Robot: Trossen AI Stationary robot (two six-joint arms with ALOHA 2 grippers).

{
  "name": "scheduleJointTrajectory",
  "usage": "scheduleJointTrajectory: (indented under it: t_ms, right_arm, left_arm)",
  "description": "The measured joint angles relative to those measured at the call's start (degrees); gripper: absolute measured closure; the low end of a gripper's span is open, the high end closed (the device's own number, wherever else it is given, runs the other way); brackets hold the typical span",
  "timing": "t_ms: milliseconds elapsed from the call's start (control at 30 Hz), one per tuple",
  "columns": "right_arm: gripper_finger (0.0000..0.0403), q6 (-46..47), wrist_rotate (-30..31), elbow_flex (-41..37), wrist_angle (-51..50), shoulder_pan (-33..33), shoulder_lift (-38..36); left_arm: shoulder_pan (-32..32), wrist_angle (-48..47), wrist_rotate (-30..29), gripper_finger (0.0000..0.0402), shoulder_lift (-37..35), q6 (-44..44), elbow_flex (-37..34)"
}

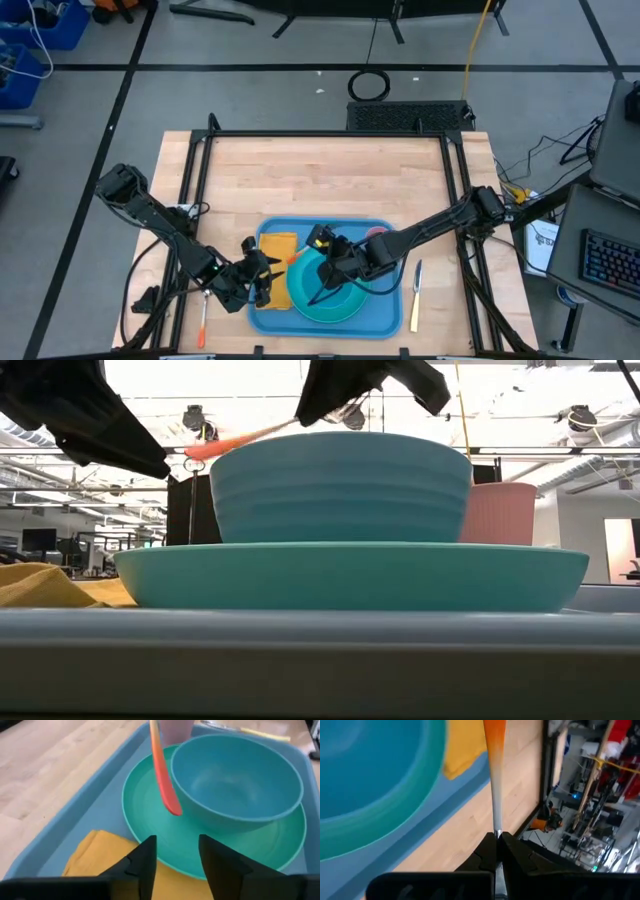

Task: Set up tray
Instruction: Put the orange fork on top of the yellow napkin to the left of the light blue plate

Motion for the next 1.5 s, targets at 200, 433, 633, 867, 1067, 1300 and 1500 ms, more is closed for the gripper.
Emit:
scheduleJointTrajectory:
  t_ms: [200, 433, 633, 867, 1067, 1300, 1500]
  right_arm:
    - [0.0402, -1.5, 0.0, -2.4, 2.9, 0.6, 0.0]
    - [0.0402, -4.7, -0.2, -2.8, 7.3, 0.8, 0.0]
    - [0.0402, -4.6, -0.9, -2.8, 7.3, 0.9, 0.0]
    - [0.0402, -4.4, -2.2, -2.8, 7.4, 0.8, 0.0]
    - [0.0402, -4.2, -3.2, -2.8, 7.4, 0.8, 0.0]
    - [0.0402, -4.3, -3.8, -2.8, 7.8, 0.9, 0.2]
    - [0.0401, -4.3, -4.1, -2.8, 7.8, 1.5, 0.2]
  left_arm:
    - [0.2, 1.2, 0.9, 0.0234, 0.0, 1.1, 0.0]
    - [2.1, 7.6, 6.5, 0.0233, 0.0, 5.1, 0.0]
    - [3.0, 8.4, 7.9, 0.0233, 0.0, 5.8, 0.0]
    - [3.0, 8.5, 7.9, 0.0234, 0.0, 5.0, 0.0]
    - [3.0, 9.3, 7.9, 0.0248, 0.0, 4.8, 0.0]
    - [3.3, 10.9, 9.7, 0.0340, 0.0, 7.0, 0.0]
    - [3.4, 9.8, 9.2, 0.0385, 0.0, 6.0, -0.2]
